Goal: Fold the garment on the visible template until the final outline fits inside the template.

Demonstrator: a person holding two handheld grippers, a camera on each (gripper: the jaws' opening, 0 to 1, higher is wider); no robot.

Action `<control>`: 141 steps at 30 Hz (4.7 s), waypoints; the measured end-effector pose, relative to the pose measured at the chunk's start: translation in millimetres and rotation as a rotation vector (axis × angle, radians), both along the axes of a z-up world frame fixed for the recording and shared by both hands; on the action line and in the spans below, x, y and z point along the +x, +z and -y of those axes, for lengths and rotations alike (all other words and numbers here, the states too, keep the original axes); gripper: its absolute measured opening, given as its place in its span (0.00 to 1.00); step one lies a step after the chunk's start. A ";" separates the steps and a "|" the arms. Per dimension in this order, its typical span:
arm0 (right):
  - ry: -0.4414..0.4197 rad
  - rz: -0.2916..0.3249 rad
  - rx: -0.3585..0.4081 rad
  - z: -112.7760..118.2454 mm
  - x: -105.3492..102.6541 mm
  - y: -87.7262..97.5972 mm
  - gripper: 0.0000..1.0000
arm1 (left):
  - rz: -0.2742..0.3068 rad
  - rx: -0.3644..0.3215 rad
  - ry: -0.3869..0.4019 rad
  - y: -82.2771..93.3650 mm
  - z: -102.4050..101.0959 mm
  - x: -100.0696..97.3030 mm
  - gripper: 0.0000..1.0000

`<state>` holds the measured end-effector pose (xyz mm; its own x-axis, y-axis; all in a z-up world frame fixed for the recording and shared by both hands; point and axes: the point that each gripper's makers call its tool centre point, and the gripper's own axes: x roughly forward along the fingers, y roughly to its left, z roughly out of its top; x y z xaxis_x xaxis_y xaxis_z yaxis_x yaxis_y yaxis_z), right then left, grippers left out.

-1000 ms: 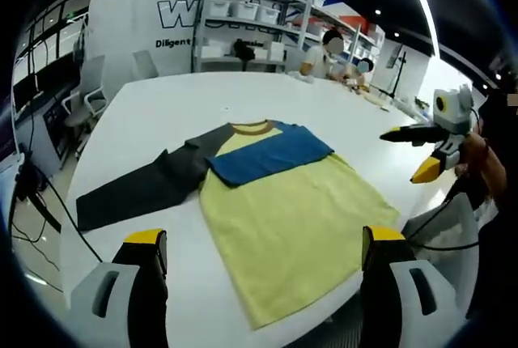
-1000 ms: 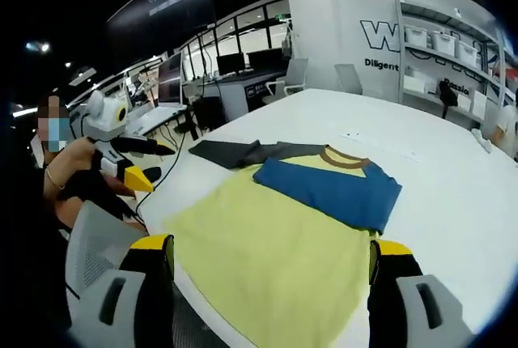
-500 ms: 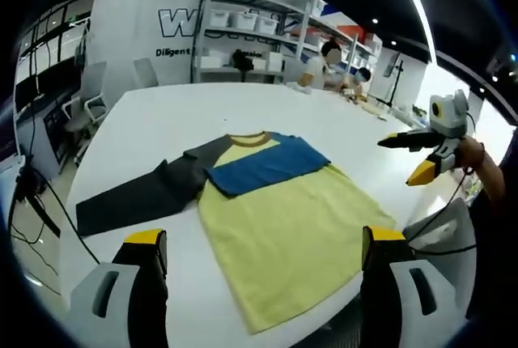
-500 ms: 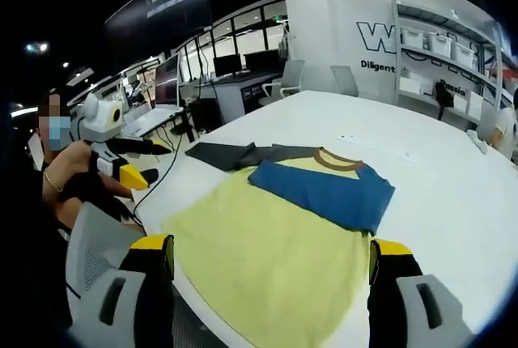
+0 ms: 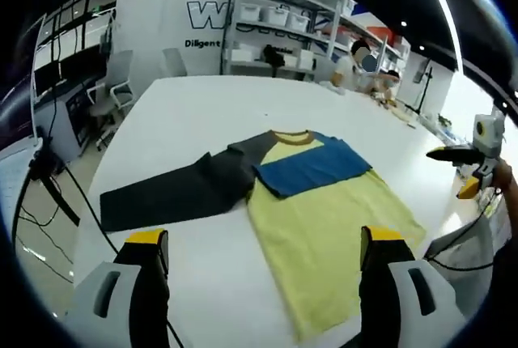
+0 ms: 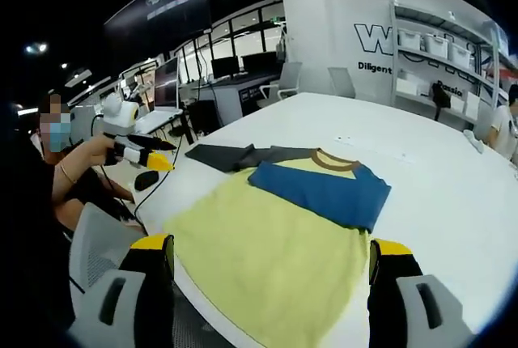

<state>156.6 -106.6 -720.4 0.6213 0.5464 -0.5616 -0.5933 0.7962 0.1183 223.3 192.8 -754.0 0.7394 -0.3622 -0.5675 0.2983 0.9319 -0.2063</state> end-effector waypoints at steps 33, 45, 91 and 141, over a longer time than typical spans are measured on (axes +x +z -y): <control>-0.003 -0.016 -0.023 3.8 4.0 -10.1 0.99 | -0.061 0.075 0.335 -71.3 -126.3 91.1 0.82; -0.011 -0.020 -0.002 7.3 3.4 -8.6 0.99 | -0.111 0.125 0.409 -87.1 -151.9 89.6 0.64; 0.033 0.011 0.020 -0.5 -3.2 18.6 0.99 | 0.049 0.163 0.380 -30.4 -135.4 103.9 0.04; -0.032 -0.038 0.089 10.9 2.3 4.1 0.99 | 0.337 0.044 -0.344 11.4 262.6 147.4 0.04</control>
<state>158.9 -117.6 -716.3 0.6184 0.5753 -0.5354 -0.5611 0.8002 0.2118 370.7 -69.8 -742.6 0.7265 -0.5989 -0.3369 0.6341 0.7732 -0.0072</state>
